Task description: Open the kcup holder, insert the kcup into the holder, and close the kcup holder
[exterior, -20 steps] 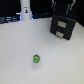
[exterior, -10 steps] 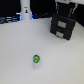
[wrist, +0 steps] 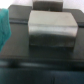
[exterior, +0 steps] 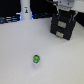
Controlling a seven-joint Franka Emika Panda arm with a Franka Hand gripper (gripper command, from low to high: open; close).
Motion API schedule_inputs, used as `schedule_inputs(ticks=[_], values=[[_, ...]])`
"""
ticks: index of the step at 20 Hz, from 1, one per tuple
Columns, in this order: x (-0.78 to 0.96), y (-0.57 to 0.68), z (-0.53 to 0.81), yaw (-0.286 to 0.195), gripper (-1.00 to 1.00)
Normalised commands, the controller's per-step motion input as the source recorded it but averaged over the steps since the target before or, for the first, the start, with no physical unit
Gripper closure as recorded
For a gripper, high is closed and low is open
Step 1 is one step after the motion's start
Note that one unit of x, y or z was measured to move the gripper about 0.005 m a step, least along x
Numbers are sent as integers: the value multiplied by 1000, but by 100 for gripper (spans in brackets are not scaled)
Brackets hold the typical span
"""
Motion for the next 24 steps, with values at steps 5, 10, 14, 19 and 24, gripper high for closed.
schedule_inputs(ticks=[5,10,14,19,24], values=[[-314,70,-369,-31,-100],[-469,18,-348,-14,-100],[-474,38,-221,-14,-100],[-207,56,-24,-31,100],[0,-2,-1,-4,100]])
